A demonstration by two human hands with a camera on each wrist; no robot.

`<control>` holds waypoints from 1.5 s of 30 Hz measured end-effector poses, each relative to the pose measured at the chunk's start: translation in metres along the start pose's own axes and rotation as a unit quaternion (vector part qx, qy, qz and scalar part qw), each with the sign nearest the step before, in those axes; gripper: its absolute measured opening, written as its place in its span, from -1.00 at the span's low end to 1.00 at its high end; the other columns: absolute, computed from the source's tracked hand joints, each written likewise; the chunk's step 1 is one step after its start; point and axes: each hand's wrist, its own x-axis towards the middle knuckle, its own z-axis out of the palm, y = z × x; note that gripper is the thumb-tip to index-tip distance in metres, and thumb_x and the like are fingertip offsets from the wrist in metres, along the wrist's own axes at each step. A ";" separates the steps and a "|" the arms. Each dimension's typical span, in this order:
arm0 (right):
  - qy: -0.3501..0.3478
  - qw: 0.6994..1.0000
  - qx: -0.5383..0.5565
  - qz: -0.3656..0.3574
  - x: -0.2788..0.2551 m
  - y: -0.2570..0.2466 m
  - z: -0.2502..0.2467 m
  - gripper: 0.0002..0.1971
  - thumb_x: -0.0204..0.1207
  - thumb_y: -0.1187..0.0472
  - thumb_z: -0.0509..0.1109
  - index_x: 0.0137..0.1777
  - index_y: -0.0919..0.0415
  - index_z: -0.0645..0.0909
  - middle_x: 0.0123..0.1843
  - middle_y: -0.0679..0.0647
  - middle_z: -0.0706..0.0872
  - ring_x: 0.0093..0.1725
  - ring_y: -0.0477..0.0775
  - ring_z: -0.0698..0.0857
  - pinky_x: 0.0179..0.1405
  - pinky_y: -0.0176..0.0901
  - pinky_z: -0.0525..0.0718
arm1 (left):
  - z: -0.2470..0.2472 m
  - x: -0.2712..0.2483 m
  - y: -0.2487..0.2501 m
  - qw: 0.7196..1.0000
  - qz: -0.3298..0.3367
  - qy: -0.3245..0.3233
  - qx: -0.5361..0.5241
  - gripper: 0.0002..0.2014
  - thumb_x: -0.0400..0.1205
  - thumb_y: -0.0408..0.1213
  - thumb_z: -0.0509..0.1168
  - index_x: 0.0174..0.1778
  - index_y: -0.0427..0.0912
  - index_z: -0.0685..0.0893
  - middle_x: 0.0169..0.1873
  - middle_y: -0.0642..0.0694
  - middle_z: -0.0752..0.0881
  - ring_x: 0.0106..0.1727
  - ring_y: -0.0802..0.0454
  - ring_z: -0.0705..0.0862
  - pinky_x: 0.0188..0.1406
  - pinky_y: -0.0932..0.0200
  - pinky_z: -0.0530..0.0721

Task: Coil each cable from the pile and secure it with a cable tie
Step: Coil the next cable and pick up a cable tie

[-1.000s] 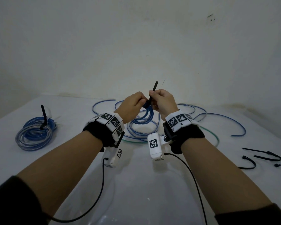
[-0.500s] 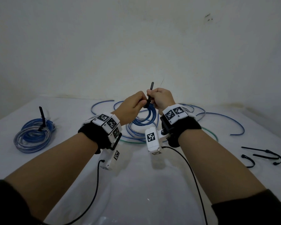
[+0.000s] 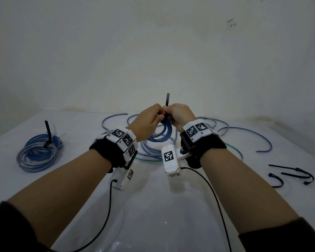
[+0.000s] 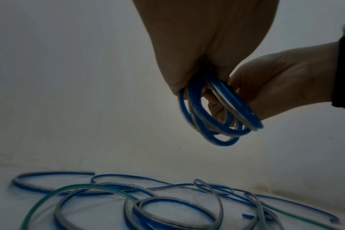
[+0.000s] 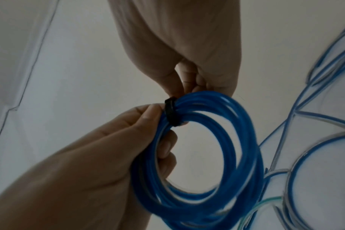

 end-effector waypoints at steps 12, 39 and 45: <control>0.064 0.982 -0.080 -0.158 -0.016 -0.009 0.018 -0.80 0.54 0.06 0.39 -0.04 0.21 0.67 -0.22 0.04 0.69 -0.31 0.06 0.67 -0.11 -0.04 0.69 | -0.022 -0.001 -0.007 0.976 -0.140 0.166 -0.031 -0.87 0.69 -0.32 0.18 0.02 -0.30 0.57 -0.12 -0.06 0.62 -0.10 0.03 0.56 -0.21 0.31 0.40; -0.236 0.969 0.071 -0.017 -0.090 0.005 0.204 -0.88 0.51 0.37 0.40 0.01 0.30 0.54 -0.25 0.13 0.63 -0.31 0.06 0.64 -0.23 -0.14 0.73 | -0.200 -0.133 -0.068 0.933 -0.314 0.177 -0.019 -0.82 0.68 -0.25 0.22 0.06 -0.26 0.64 -0.25 -0.05 0.72 -0.45 0.24 0.68 -0.44 0.38 0.67; -0.255 0.965 -0.053 0.002 -0.105 0.020 0.251 -0.84 0.44 0.35 0.48 -0.32 0.19 0.59 -0.28 0.20 0.67 -0.29 0.15 0.66 0.03 0.11 0.74 | -0.229 -0.169 -0.091 0.909 -0.390 0.141 0.053 -0.91 0.63 -0.23 0.31 -0.17 -0.12 0.58 -0.17 -0.17 0.74 -0.22 -0.03 0.77 -0.21 0.09 0.76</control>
